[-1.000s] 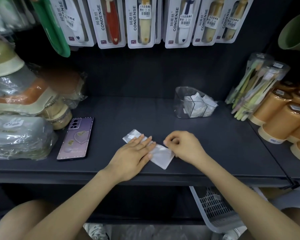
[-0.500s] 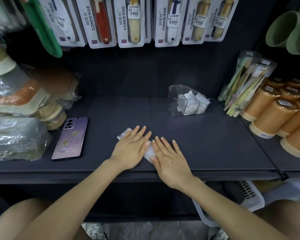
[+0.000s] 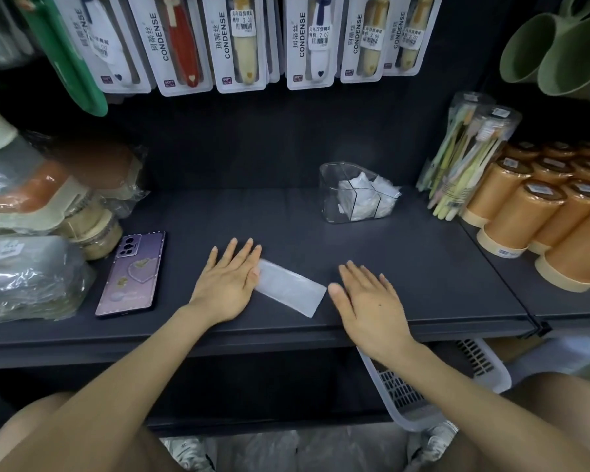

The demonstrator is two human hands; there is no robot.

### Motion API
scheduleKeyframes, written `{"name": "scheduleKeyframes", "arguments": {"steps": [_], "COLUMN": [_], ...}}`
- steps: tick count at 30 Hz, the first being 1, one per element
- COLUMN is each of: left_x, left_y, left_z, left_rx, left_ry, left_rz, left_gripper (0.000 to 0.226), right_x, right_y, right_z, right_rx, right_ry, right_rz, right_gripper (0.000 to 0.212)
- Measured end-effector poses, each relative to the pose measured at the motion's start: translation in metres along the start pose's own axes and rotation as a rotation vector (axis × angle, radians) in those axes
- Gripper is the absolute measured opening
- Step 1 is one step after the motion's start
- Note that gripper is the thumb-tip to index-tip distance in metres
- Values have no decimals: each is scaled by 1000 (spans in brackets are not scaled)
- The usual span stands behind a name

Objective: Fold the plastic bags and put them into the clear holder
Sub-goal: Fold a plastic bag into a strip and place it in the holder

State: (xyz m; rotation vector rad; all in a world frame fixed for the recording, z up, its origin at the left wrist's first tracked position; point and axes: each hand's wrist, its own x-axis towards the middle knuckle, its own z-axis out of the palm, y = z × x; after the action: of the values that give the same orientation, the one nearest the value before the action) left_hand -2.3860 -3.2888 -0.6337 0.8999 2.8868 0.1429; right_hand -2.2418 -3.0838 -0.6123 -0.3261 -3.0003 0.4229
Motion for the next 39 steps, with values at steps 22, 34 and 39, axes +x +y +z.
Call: {"name": "scheduleKeyframes", "arguments": {"steps": [22,34,39], "left_x": [-21,11,2], "left_y": [32,52,54], "left_z": [-15,-67,-61], "left_rx": [-431,-1090,-1246], "left_ry": [309,-266,-221], "left_rz": [-327,98,31], "left_gripper": [60,8,10], "right_x": [22,48,62], "right_y": [-23,6,7], "right_z": [3,-81,-91], "right_rx": [325,384,539], "right_ry": [213,-46,-68], "right_rz": [232,-83,-88], "right_gripper": [13,15,13]}}
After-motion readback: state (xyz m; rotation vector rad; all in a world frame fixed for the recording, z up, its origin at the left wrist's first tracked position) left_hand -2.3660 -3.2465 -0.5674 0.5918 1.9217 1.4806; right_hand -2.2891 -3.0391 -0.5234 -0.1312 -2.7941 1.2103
